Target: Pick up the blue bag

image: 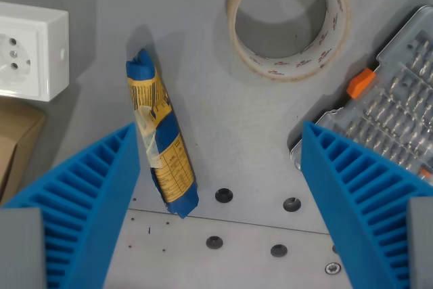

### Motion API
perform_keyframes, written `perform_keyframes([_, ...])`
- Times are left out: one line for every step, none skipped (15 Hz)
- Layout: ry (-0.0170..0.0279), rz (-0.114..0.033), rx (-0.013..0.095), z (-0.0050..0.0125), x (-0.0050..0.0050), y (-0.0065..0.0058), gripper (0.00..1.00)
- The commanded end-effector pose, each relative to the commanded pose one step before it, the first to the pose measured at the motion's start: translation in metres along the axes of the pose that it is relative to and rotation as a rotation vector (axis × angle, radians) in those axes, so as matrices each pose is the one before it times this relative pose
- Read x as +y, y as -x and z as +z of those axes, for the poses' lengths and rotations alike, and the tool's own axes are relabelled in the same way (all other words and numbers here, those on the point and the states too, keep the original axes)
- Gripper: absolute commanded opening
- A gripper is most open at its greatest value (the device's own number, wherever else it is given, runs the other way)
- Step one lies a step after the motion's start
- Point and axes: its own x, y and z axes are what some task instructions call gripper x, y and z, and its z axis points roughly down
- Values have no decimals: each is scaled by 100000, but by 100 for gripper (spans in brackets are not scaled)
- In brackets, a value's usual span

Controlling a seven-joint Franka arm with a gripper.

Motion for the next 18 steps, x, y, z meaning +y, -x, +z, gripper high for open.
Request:
perform_keyframes([74,-21,344,-167,6,-16,100])
perform_keyframes([-16,23,-12,1,-1,0,100])
perform_keyframes([20,-49,18,3,-2,1,100])
perform_keyframes([-1,-32,47,8,-4,3,100])
perform_keyframes([5,-129,21,14,-8,6,100])
perform_keyframes([12,-168,16,23,-12,10,100])
perform_keyframes([17,-234,13,36,-19,16,100])
perform_keyframes([-6,-321,28,51,-27,23,100])
perform_keyframes([65,-463,96,69,-37,31,100])
perform_keyframes([49,-472,164,86,-47,41,100])
perform_keyframes([82,-538,275,101,-57,50,100])
perform_keyframes([121,-580,352,115,-65,57,100])
perform_keyframes([174,-667,454,126,-71,59,100])
perform_keyframes([145,-610,419,140,-77,63,100])
perform_keyframes([169,-634,449,157,-80,74,100])
perform_keyframes([174,-645,557,174,-82,90,100])
perform_keyframes([238,-696,740,188,-86,104,100])
perform_keyframes([196,-763,554,196,-94,117,100])
